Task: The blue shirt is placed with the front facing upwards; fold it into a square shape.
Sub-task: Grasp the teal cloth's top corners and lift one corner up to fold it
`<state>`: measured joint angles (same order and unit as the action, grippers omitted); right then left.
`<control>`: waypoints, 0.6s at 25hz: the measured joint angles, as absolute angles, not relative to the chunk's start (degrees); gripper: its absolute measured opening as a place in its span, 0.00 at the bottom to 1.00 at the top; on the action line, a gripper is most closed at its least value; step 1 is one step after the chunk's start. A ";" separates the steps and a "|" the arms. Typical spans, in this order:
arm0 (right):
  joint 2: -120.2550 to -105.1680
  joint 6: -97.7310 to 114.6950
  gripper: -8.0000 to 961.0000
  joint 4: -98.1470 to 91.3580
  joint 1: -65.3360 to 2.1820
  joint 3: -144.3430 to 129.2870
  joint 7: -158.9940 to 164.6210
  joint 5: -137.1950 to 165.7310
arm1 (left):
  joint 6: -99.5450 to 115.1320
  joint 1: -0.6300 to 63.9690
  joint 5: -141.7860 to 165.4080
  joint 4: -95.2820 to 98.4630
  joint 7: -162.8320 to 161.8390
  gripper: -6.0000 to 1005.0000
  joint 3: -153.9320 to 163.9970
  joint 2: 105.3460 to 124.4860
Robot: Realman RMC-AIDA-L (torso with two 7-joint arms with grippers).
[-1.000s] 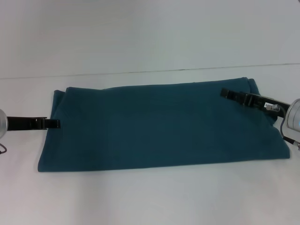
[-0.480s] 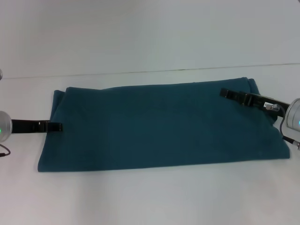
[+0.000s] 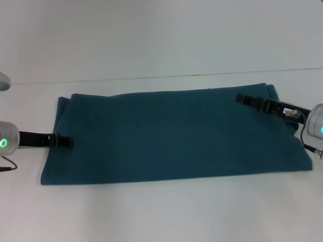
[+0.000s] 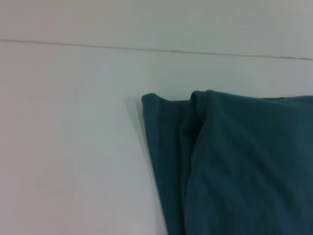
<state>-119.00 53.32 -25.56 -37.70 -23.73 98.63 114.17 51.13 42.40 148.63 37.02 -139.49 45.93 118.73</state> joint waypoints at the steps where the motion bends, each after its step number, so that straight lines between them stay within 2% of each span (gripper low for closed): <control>1: -119.00 53.28 0.78 -25.57 -37.71 -23.73 98.70 114.17 | 51.23 42.40 148.62 37.15 -139.46 0.68 45.98 118.73; 6: -118.95 53.11 0.77 -25.56 -37.64 -23.81 98.89 114.25 | 51.54 42.13 148.18 38.00 -138.81 0.67 46.16 119.03; 15: -118.91 52.90 0.76 -25.24 -37.48 -23.92 98.88 114.33 | 51.65 42.50 148.03 38.04 -138.02 0.51 46.41 119.36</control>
